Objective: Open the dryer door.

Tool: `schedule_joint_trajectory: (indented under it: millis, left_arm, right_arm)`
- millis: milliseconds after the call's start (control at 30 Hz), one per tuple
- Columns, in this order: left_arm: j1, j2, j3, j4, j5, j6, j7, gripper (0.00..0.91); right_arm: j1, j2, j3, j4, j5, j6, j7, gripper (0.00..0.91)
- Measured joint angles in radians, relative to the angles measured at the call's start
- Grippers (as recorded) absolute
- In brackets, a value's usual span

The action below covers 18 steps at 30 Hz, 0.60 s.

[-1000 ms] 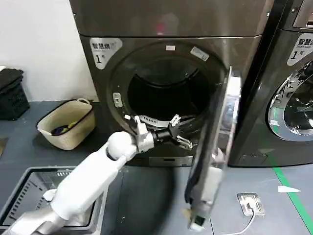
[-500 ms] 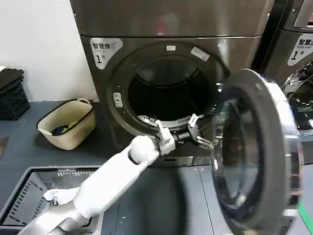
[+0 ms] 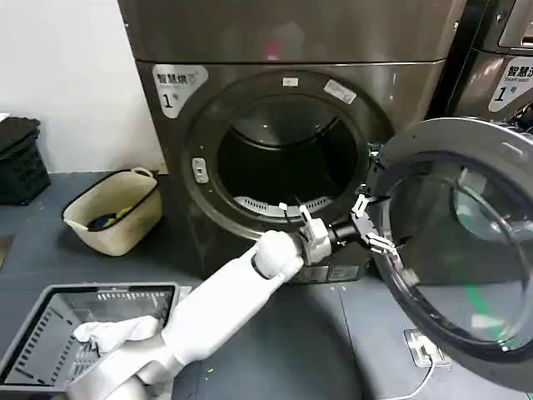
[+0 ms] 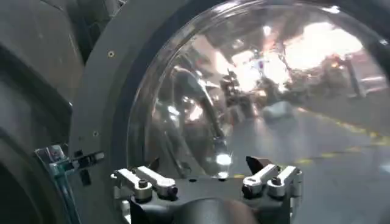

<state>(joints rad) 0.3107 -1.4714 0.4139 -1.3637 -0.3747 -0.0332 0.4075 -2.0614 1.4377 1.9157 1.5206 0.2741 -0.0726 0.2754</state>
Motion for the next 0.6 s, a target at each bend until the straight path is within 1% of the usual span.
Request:
schedule_joint_trajectory:
  millis: [100,267,500,600]
  left_arm:
    - [-0.003,-0.016,0.0,0.012,0.004,0.0,-0.003,0.907]
    - [-0.004,-0.035,-0.001,0.028,0.008,-0.002,-0.003,0.907]
    - [-0.01,-0.04,-0.002,0.035,0.007,-0.004,-0.003,0.907]
    - [-0.01,-0.04,-0.004,0.034,0.007,-0.004,-0.002,0.907]
  right_arm:
    - [-0.003,-0.006,0.017,-0.02,-0.029,-0.008,0.006,0.907]
    - [-0.011,-0.007,0.035,-0.042,-0.032,-0.014,0.008,0.907]
    - [-0.01,0.002,0.035,-0.04,-0.034,-0.014,0.01,0.907]
    - [-0.008,0.005,0.034,-0.043,-0.048,-0.017,0.015,0.907]
